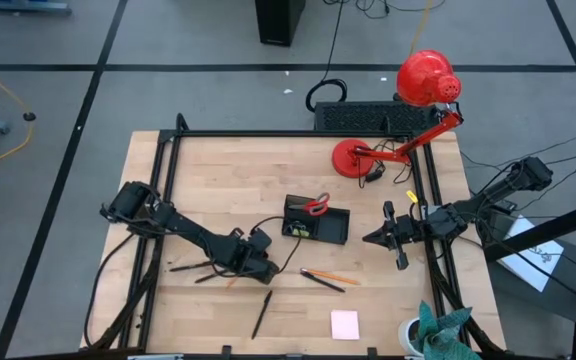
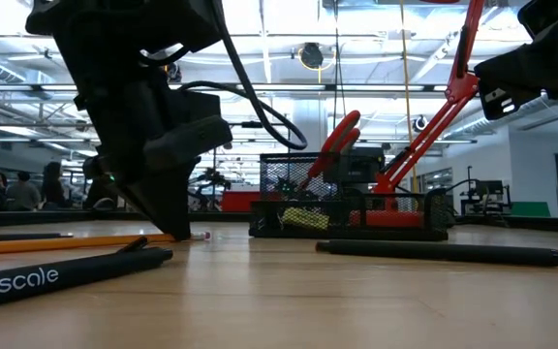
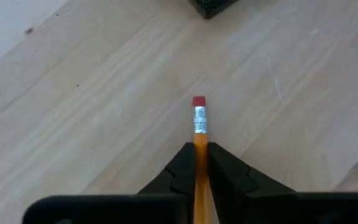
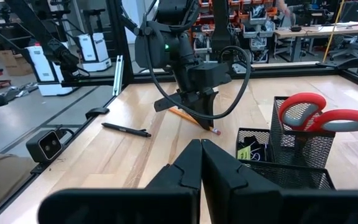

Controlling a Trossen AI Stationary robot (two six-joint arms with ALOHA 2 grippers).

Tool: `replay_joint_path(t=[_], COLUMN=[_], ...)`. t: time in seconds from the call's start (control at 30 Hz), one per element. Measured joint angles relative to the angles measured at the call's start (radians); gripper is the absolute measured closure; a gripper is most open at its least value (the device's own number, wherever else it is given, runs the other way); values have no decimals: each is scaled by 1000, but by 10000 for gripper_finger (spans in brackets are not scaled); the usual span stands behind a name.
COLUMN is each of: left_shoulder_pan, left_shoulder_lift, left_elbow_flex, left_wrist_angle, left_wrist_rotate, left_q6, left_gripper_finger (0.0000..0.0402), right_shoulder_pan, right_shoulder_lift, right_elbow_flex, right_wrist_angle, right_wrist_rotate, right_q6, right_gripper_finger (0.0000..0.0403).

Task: Pick and place office supplies into organizer
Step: Put the yellow pencil into the black desk organizer

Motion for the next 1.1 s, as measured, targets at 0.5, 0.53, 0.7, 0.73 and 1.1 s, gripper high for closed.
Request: replay_joint_path(t=[0.5, 0.53, 0.7, 0.73, 1.1], left_shoulder_pan=[-21, -21, -18, -19, -18], left_shoulder_lift=[0, -8, -43, -53, -129], left_elbow_flex=[2, 2, -1, -2, 1], left_wrist_angle=[27, 28, 16, 13, -29], left_wrist_rotate=[-15, -12, 34, 34, 90], left_q6=[71, 78, 87, 97, 195], left_gripper_finger=[231, 228, 222, 222, 222], right_shoulder_pan=[0, 0, 0, 0, 0], right_shoulder_lift=[11, 16, 41, 45, 75], right_elbow_flex=[0, 0, 0, 0, 0], right_wrist_angle=[0, 0, 1, 1, 1], right_wrist_rotate=[0, 0, 0, 0, 4], right_q6=[1, 1, 29, 31, -49], right_gripper_finger=[403, 403, 403, 403, 403])
